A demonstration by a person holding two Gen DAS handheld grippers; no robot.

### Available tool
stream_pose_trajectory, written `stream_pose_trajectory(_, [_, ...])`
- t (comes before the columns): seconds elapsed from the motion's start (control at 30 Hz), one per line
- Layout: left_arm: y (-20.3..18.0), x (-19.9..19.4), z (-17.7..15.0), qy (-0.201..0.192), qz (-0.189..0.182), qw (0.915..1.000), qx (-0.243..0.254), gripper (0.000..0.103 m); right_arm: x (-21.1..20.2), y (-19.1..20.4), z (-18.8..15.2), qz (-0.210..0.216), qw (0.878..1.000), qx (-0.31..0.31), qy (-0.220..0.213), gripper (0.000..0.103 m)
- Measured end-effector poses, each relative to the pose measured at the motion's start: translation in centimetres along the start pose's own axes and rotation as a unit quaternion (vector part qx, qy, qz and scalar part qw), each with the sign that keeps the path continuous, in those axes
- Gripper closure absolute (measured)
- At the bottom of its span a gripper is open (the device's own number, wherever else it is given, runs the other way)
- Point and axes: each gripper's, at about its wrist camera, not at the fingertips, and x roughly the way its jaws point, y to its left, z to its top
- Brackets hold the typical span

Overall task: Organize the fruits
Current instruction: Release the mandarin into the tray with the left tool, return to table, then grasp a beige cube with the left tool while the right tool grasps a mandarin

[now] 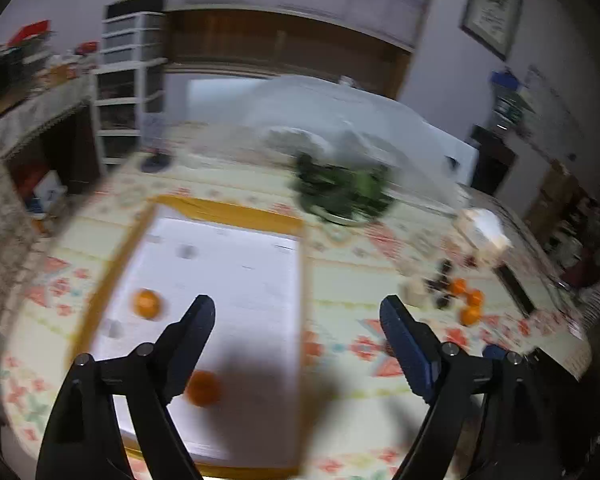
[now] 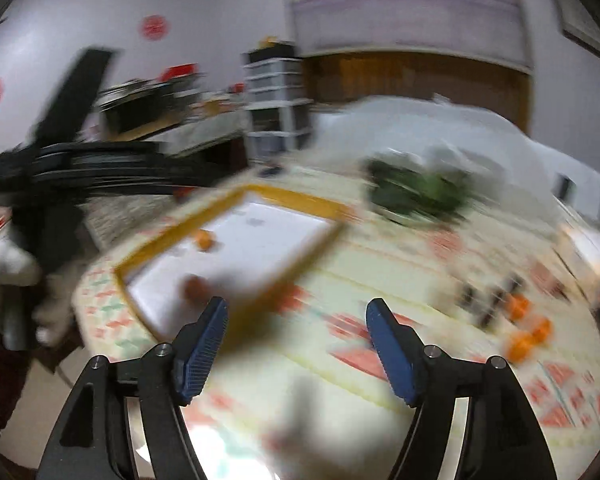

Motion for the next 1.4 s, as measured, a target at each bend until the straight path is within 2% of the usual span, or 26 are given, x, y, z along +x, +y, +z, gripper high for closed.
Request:
stream_pose_trajectory(0.1, [-2.6,2.0,-0.9,0.019,-0.022,0.9996,0.004,0.018,-1.2,-5.8,-1.6,-0.034,0.997,0.062,0.015,0.027])
stream_pose_trajectory(0.23, [-5.4,5.3,-2.7,0.058,-0.049,0.9971,0.008,0.018,-3.3,-11.8,-3.4,-0.085,0.99,0.108,0.021,0.028])
stream_pose_trajectory(0.3, [-7.4,6.8,-3.5,0.073,-0.057,0.9953,0.027,0.018,-4.1,-14.7,-4.3,-0.097,0.986,0.134,0.023,0.034])
stream_pose_trajectory(0.4, [-10.1,8.7,-4.5,0.078,-0.07,0.9924,0.064,0.02,-3.9,-18.1,-4.4,-0.089,0.98,0.174,0.028,0.045])
stream_pose_trajectory(0.47, [-11.5,9.9,-4.9,0.083,-0.077,0.9904,0.08,0.029,-3.4,-19.3,-4.3,-0.078,0.977,0.194,0.03,0.046])
stream_pose_trajectory(0.5, [-12.3,10.8,-5.1,0.09,-0.083,0.9886,0.088,0.032,-2.7,-19.5,-4.2,-0.072,0.977,0.199,0.032,0.046])
stream_pose_trajectory(0.6, [-13.7,12.4,-5.5,0.095,-0.088,0.9861,0.103,0.032,-0.3,-19.6,-3.5,-0.068,0.976,0.204,0.044,0.046])
stream_pose_trajectory(0.8, [-15.9,15.1,-5.6,0.098,-0.065,0.9816,0.151,0.032,3.5,-19.6,-2.3,-0.058,0.976,0.204,0.054,0.046])
stream_pose_trajectory(0.97, [-16.6,17.0,-5.7,0.11,-0.06,0.9783,0.165,0.033,5.0,-19.3,-1.9,-0.059,0.977,0.194,0.065,0.046])
stream_pose_trajectory(1.1, [-17.3,18.1,-5.8,0.12,-0.058,0.975,0.177,0.047,5.5,-19.9,-2.2,-0.056,0.975,0.204,0.073,0.062])
stream_pose_trajectory(1.2, [-17.8,19.0,-6.1,0.127,-0.055,0.9736,0.181,0.051,5.8,-20.1,-2.5,-0.05,0.973,0.212,0.074,0.063])
stream_pose_trajectory(1.33, [-18.4,19.6,-6.5,0.126,-0.038,0.9723,0.193,0.066,5.8,-19.8,-2.5,-0.059,0.975,0.202,0.072,0.064])
stream_pose_trajectory(1.4, [-18.4,19.5,-6.4,0.13,-0.041,0.9731,0.186,0.066,5.8,-19.6,-2.5,-0.062,0.976,0.197,0.072,0.065])
